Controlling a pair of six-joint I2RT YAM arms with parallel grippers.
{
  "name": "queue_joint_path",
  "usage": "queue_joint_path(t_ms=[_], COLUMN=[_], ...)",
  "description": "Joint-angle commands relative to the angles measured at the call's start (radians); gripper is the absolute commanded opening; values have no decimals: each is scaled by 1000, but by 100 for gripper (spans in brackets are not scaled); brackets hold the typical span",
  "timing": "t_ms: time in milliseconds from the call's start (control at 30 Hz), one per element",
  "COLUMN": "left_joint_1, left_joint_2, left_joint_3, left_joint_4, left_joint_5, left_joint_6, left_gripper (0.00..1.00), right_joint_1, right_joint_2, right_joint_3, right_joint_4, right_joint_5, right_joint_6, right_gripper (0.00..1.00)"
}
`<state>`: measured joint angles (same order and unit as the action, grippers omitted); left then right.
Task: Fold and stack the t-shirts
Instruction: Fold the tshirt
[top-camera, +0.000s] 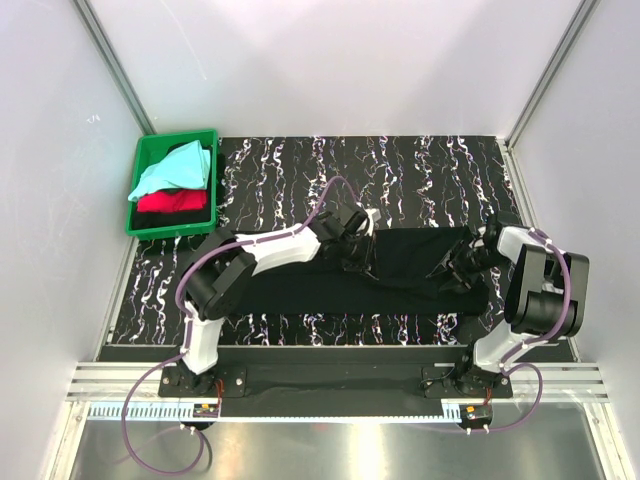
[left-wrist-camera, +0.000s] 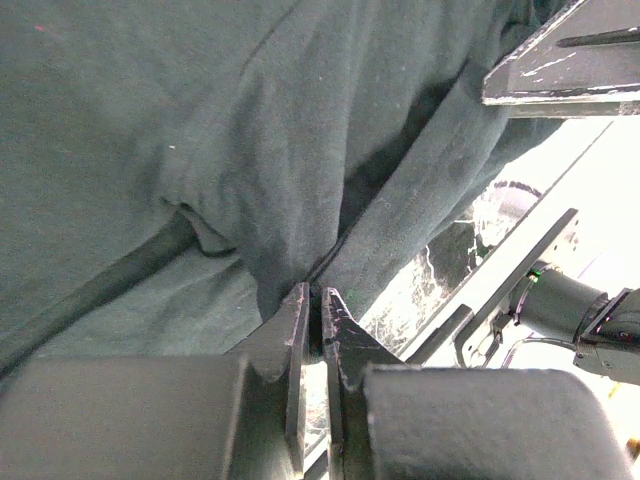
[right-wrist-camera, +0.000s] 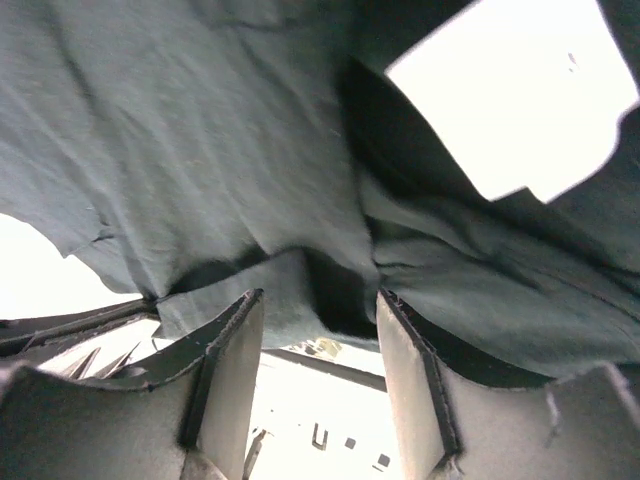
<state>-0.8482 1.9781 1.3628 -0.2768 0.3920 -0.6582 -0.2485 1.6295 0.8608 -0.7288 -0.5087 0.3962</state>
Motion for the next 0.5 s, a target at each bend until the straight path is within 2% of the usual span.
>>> queue_joint_path(t_ms=[0,300,400,467], left_joint_1=[17,31,31,31], left_joint_2=[-7,14,24,27], left_joint_3=[45,87,99,104], left_joint_4=[1,-12,-13,-16], left_joint_5=[2,10,16,18], left_joint_6=[14,25,23,22], left_gripper=[0,0,0,0], right_joint_1=[12,49,49,49], right_joint_2=[10,-16,-10,-8], right_joint_3=[50,34,37,46], right_joint_4=[40,55,60,62], right_joint_5=[-59,-71,-67,-65], right_joint_6=[-14,10,4,0], right_gripper=[55,44,37,28])
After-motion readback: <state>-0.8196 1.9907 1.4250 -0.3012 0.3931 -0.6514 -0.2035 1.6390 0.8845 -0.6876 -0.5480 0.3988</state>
